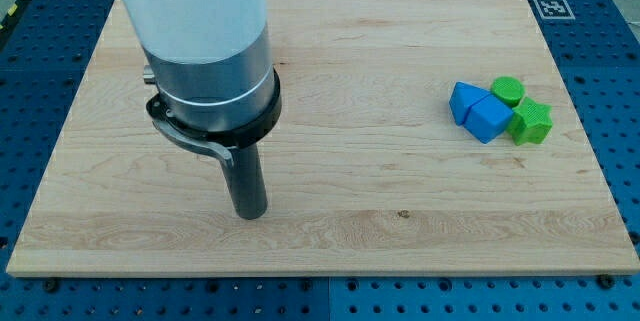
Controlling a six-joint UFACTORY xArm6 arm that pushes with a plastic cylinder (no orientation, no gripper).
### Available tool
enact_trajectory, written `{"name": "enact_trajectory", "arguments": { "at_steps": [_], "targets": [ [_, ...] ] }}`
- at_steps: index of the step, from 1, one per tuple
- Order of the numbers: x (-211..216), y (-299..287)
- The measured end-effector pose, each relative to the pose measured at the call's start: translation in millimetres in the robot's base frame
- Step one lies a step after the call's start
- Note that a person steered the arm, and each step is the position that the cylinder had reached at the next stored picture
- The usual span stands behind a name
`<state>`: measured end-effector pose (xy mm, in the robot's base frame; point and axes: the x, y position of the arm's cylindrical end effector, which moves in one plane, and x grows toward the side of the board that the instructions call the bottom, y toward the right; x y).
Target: Push the blue blocks towards top
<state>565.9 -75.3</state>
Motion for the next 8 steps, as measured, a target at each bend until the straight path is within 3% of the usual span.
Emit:
{"name": "enact_trajectory", "arguments": {
  "at_steps": [4, 6, 7, 8],
  "targets": [
    [-2.9, 12.5],
    [-59.3, 122.6],
    [-59.0, 138.1],
    [-59.0, 211.4]
  ]
}}
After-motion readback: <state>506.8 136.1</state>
